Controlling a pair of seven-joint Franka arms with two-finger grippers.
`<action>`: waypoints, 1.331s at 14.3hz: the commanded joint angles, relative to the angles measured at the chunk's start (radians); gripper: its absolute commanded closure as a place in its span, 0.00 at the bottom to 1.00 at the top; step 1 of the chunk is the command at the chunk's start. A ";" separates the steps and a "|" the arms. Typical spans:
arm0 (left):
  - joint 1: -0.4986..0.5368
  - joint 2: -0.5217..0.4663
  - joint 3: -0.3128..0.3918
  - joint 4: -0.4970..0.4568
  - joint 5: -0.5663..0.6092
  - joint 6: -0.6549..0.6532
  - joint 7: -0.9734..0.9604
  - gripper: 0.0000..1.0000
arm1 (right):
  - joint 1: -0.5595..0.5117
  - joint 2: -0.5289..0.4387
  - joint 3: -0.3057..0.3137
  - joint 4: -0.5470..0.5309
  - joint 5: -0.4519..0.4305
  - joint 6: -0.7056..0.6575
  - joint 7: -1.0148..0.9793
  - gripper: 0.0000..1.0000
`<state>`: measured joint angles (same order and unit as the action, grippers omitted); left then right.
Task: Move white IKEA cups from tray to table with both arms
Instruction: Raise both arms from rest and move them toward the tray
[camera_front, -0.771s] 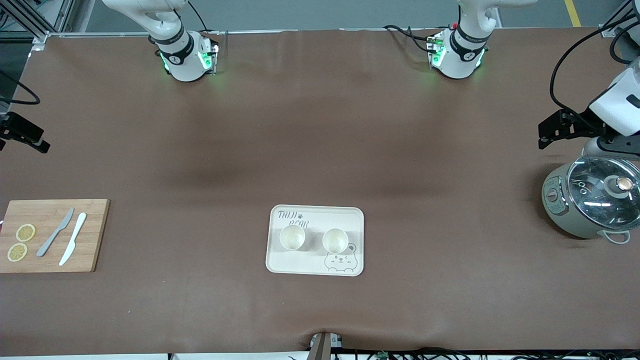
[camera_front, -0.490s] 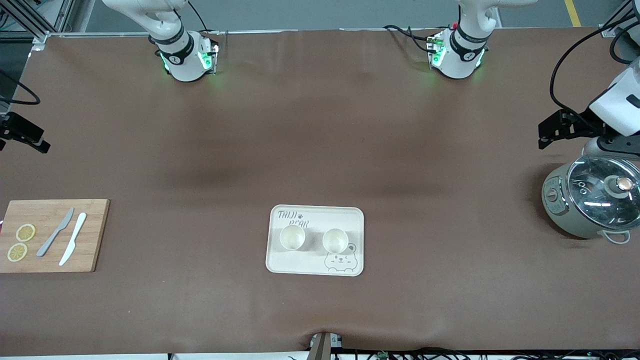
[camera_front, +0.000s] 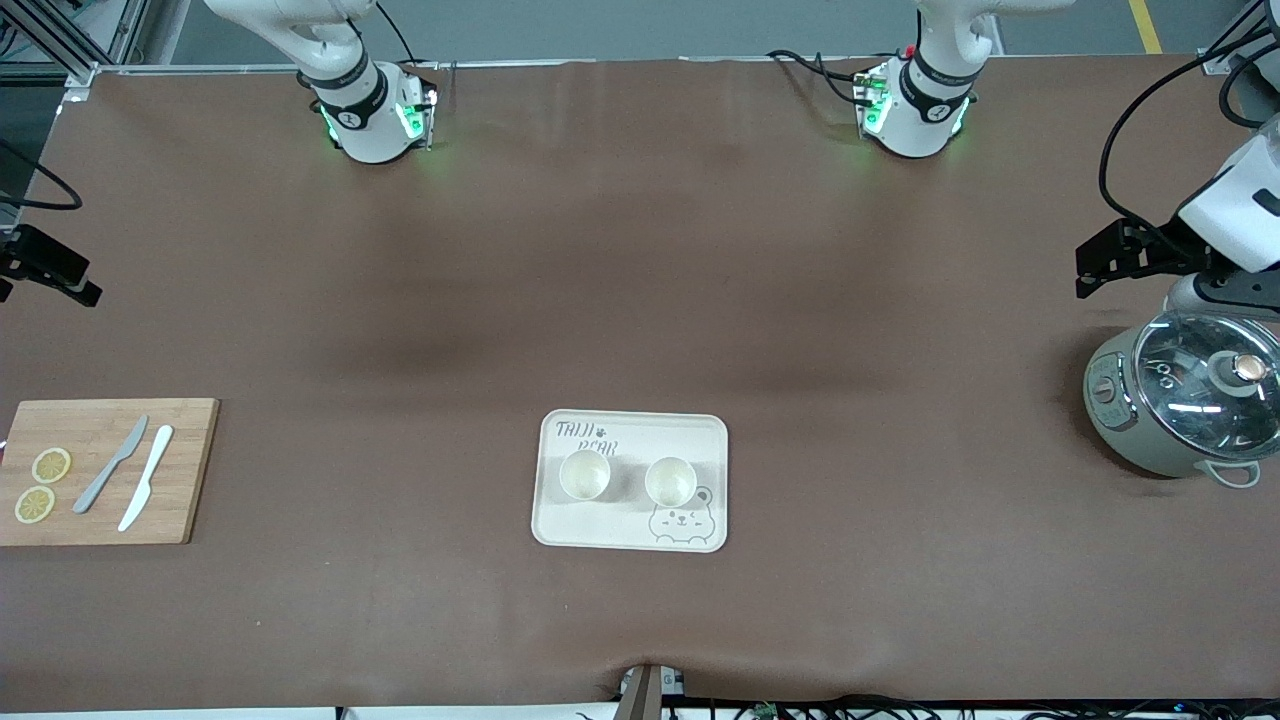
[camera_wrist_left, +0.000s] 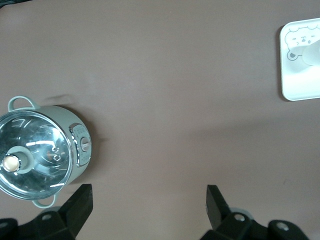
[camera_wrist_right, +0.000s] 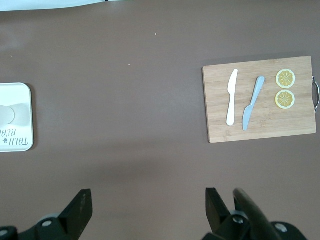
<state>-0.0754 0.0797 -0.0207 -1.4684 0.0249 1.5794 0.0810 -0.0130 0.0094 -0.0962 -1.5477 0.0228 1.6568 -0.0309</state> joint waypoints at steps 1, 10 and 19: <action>0.014 0.005 -0.007 0.007 -0.052 -0.006 0.005 0.00 | -0.012 0.006 0.012 0.012 0.014 -0.008 -0.017 0.00; -0.050 0.101 -0.008 0.017 -0.049 0.065 -0.085 0.00 | 0.108 0.015 0.012 0.029 0.039 0.006 0.139 0.00; -0.224 0.455 0.005 0.263 -0.043 0.234 -0.328 0.00 | 0.297 0.072 0.012 0.037 0.039 0.101 0.423 0.00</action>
<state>-0.2683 0.4562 -0.0272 -1.2859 -0.0148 1.7886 -0.2035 0.2460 0.0580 -0.0741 -1.5399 0.0547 1.7455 0.3345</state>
